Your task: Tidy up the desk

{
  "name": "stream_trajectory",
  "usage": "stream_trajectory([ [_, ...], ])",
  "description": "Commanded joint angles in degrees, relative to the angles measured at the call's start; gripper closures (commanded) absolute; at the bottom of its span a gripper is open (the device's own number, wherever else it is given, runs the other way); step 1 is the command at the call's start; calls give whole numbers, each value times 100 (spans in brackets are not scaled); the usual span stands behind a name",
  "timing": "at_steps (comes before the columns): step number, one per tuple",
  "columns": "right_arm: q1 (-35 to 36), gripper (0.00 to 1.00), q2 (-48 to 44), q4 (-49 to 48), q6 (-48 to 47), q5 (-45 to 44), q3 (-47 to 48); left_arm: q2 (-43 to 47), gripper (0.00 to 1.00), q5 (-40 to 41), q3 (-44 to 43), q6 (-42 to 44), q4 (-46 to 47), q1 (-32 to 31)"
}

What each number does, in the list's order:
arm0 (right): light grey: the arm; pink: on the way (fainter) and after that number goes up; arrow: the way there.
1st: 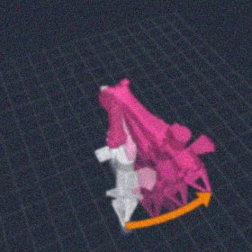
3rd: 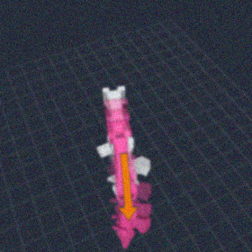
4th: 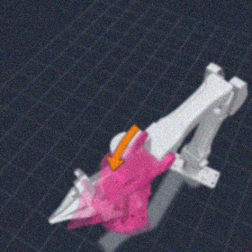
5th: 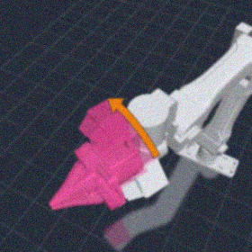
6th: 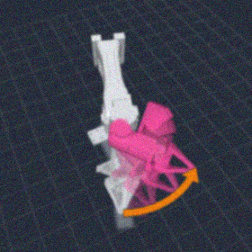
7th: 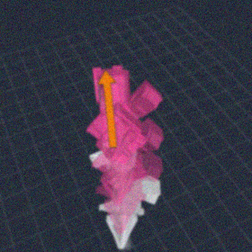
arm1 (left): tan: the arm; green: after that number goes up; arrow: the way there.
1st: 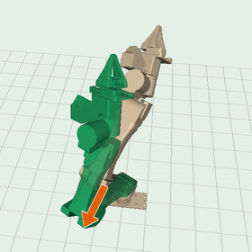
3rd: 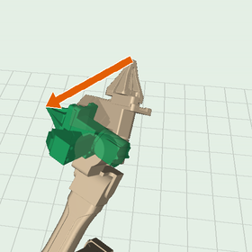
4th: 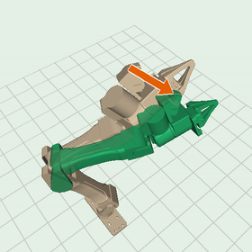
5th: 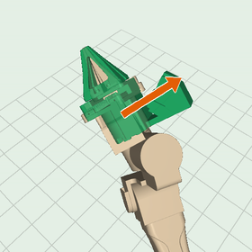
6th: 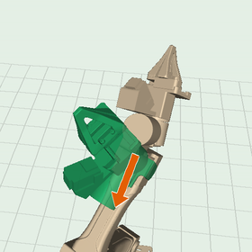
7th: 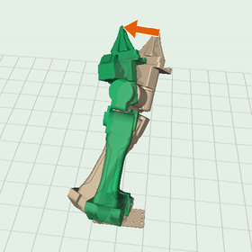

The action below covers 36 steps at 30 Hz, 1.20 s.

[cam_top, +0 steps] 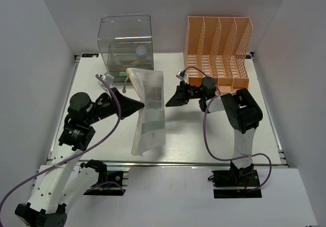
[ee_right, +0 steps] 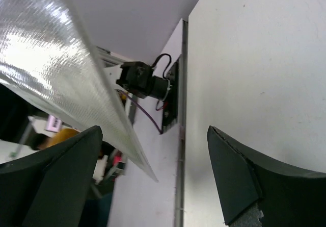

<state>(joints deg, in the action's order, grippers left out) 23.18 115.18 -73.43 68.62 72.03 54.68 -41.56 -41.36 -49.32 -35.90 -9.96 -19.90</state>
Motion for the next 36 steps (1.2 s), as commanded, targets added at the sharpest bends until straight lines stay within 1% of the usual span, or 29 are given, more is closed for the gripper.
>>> stream_trajectory([
  [1,64,11,198,-3168,1073,13,429,78,100,-100,-333,22,-59,-23],
  [3,99,11,312,-3483,1425,-40,544,78,100,-82,-368,22,-77,-23],
  [4,160,11,313,-3494,1478,-57,570,69,100,-74,-385,22,-103,-23],
  [8,292,11,146,-3485,1444,-154,562,78,100,-47,-394,13,-138,-23],
  [16,415,11,-48,-3494,1540,-303,913,157,100,50,-298,13,-182,-23],
  [20,477,14,-109,-3494,1602,-400,1106,218,100,102,-227,22,-226,-23],
  [23,503,23,-153,-3494,1681,-374,1247,271,100,155,-209,57,-279,-23],
  [24,495,30,-188,-3503,1690,-356,1239,289,100,172,-210,92,-348,-23],
  [26,503,35,-311,-3503,1664,-260,1178,315,100,260,-236,153,-480,-23],
  [29,477,49,-548,-3503,1576,-94,1020,342,100,383,-192,285,-665,-23],
  [32,477,59,-812,-3503,1558,92,1036,333,100,506,-78,373,-779,-23],
  [34,486,62,-1013,-3494,1549,162,1028,324,100,585,-51,408,-824,-23],
  [35,477,70,-1189,-3485,1558,188,984,315,100,742,-43,426,-893,-23],
  [36,486,70,-1260,-3494,1558,189,984,315,100,744,-43,426,-894,-23],
])
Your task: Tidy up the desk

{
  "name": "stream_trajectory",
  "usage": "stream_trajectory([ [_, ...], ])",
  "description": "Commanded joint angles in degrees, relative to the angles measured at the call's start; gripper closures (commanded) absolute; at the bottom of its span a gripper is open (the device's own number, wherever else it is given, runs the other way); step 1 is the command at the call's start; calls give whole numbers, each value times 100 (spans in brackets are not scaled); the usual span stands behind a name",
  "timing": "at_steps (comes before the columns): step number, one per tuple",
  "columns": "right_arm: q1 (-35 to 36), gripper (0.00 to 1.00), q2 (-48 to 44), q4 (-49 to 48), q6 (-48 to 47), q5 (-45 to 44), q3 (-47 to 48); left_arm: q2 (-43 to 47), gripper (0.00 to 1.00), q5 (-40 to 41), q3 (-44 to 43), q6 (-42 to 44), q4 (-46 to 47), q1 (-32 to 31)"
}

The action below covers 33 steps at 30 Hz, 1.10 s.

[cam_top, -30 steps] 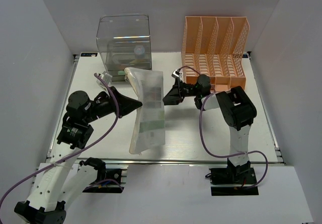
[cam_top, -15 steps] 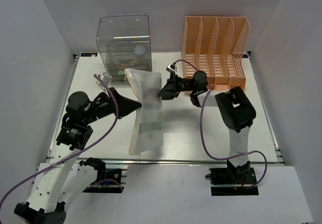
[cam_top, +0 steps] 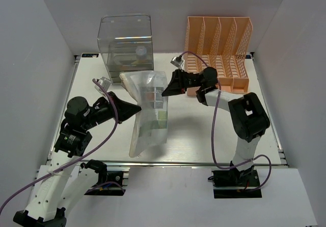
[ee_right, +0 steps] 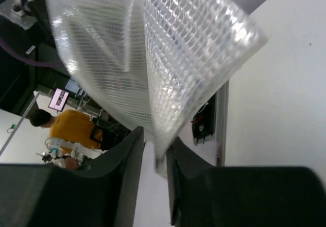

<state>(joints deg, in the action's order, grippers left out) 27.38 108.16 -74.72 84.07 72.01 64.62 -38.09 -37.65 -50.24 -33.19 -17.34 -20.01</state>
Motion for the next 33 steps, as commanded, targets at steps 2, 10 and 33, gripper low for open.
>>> stream_trajectory([
  [2,57,76,-690,-3365,-13,217,-63,-32,100,460,41,155,-208,-12],
  [10,22,100,-1577,-1198,-1441,472,-380,-76,100,689,-100,243,-489,-12],
  [33,-742,100,-3644,9299,-9523,-6751,2801,688,2,3465,-593,744,-2053,41],
])
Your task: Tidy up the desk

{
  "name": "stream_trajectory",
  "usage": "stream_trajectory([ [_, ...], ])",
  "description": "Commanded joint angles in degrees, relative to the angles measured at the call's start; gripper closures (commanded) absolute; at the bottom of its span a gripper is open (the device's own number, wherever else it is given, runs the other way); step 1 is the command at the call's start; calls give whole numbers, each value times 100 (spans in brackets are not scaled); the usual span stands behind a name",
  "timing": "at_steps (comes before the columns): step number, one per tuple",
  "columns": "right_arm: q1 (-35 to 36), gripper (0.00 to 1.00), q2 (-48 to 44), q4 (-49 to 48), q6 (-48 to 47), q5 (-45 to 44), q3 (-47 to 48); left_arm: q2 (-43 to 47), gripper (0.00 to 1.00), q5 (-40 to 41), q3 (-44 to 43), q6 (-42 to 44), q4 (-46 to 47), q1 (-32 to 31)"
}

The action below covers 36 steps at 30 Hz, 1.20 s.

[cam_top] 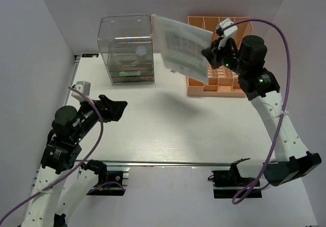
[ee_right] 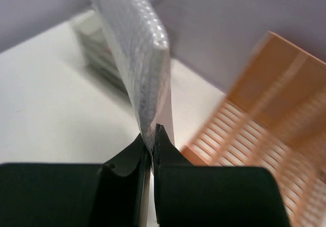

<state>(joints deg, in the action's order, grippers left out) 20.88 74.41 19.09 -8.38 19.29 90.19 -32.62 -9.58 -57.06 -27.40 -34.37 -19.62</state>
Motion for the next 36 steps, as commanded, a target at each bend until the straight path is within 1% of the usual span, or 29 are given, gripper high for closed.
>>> stream_trajectory([
  [1,-154,100,-295,-55,-287,-1629,262,194,2,651,185,208,-334,2],
  [5,-286,100,-340,42,-287,-2270,288,432,2,624,555,375,-281,2],
  [9,-488,100,-375,-55,-269,-2552,104,642,2,695,757,577,-325,2],
  [13,-778,100,-270,-248,-112,-2799,112,827,2,809,924,788,-360,-51],
  [21,-1261,100,20,-336,223,-2589,438,1082,2,862,1223,762,-167,-51],
  [28,-1429,100,424,-933,548,-1991,438,1153,2,791,1311,736,-122,-51],
  [36,-1517,100,1136,-1820,785,-2130,631,1065,2,783,1285,754,-123,-51],
])
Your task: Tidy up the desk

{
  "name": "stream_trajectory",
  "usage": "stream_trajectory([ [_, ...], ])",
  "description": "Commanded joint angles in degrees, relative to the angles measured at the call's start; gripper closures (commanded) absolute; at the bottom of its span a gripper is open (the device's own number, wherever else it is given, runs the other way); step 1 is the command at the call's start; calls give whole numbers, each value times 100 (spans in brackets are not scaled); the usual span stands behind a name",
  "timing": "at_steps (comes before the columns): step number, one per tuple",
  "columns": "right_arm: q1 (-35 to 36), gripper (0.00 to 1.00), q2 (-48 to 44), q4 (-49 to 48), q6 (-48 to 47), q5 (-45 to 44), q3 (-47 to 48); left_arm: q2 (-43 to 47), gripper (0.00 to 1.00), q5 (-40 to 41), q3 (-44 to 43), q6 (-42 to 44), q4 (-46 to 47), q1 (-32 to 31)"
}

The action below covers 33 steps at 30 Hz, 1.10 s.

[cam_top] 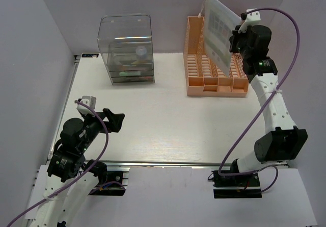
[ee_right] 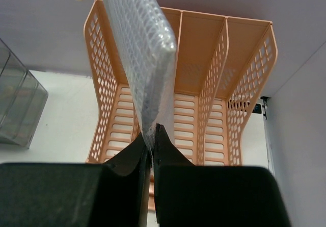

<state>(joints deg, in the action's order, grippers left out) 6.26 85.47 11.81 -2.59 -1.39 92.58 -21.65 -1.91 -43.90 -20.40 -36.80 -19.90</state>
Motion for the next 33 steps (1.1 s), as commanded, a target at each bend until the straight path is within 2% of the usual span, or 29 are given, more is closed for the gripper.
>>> stream_trajectory([
  [1,-55,100,83,-1120,206,-89,428,-41,2,24,-40,54,111,-23],
  [8,-151,100,278,-1294,681,-169,552,-103,2,59,-84,63,67,-23],
  [19,-178,100,918,-1963,1076,534,332,-199,2,51,-119,-7,23,-23],
  [24,-169,100,1015,-2384,1208,789,-28,-252,2,59,-154,-87,-38,-23],
  [33,-205,100,927,-3563,857,921,-1163,-349,2,-11,-163,-87,-38,-23],
])
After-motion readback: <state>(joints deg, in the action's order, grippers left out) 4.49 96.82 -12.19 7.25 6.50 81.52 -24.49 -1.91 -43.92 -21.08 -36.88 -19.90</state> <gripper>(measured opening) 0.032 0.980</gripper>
